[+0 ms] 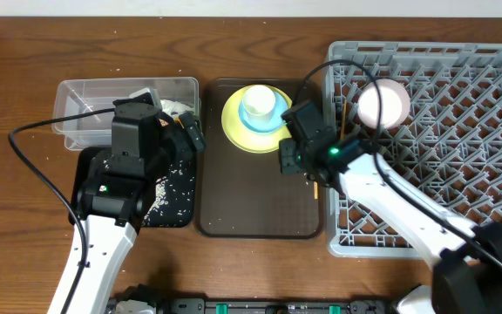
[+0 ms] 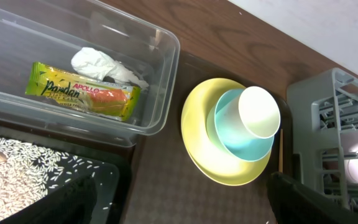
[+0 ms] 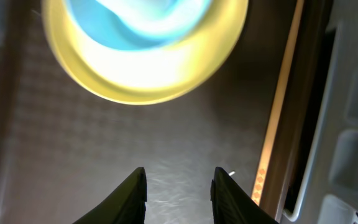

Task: Sort waste into correct bins and load items into the dishwasher rack
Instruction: 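Move the right gripper back to the tray and grasp the second chopstick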

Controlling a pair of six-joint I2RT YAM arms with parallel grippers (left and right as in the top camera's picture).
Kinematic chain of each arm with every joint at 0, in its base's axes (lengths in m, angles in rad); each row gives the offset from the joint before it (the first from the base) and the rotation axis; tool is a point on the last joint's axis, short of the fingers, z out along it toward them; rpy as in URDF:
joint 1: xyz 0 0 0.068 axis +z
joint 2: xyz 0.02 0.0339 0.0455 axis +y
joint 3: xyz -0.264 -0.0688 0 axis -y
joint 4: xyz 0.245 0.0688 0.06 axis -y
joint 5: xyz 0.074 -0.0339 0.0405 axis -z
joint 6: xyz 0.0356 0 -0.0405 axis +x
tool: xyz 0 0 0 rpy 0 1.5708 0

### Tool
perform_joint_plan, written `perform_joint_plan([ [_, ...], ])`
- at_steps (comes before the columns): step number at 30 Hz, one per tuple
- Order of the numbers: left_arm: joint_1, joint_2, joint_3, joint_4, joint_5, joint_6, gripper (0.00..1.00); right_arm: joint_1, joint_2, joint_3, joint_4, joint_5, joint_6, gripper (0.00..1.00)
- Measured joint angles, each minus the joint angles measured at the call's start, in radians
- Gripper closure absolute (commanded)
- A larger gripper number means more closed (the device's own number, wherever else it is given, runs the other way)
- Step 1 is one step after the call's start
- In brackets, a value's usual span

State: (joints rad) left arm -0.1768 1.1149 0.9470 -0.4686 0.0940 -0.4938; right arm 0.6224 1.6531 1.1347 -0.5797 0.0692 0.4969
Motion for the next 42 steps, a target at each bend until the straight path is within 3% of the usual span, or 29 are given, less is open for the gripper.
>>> perform_joint_plan([
  [27,0.000,0.000,0.000,0.000,0.000,0.000,0.10,-0.006,0.060,0.002,-0.239,0.174,0.005,0.72],
  [42,0.000,0.000,0.000,0.000,0.000,0.000,0.10,-0.029,0.060,0.009,-0.175,0.152,0.013,0.70],
])
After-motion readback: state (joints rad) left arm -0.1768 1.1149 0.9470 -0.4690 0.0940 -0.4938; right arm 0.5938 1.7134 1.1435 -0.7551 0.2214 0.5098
